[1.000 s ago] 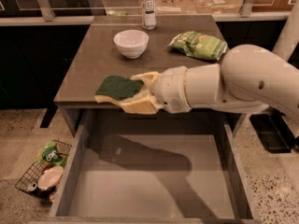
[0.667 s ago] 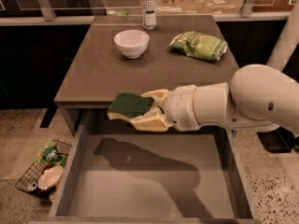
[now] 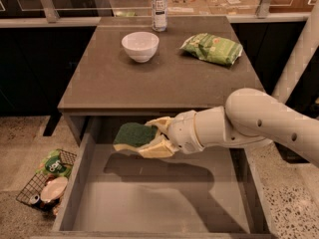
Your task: Place sponge into top drawer
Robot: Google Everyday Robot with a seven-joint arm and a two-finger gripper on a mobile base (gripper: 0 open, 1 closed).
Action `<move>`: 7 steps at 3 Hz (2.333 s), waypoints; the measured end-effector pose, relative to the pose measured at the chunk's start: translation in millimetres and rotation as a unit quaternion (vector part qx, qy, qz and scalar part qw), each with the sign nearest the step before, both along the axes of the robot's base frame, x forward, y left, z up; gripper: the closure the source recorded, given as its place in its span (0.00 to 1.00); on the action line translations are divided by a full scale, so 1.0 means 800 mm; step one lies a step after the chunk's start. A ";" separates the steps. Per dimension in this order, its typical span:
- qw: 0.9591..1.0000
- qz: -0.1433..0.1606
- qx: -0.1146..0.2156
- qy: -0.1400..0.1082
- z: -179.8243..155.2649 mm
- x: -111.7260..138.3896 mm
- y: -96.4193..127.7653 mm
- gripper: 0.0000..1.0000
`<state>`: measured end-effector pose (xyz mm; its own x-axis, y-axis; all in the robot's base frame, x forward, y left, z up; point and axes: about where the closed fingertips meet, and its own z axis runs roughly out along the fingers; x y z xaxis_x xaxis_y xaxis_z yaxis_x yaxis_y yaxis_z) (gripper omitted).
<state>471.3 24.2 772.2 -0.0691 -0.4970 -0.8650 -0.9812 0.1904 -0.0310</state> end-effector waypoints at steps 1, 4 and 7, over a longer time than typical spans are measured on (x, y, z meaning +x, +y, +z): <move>1.000 0.000 0.000 0.000 0.000 0.000 0.000 1.00; 0.994 0.066 0.077 0.035 -0.126 -0.013 0.016 1.00; 0.992 0.093 0.078 0.029 -0.147 -0.021 0.036 0.61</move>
Offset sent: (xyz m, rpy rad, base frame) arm 0.0127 0.0017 -0.0838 0.1640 0.0808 0.0695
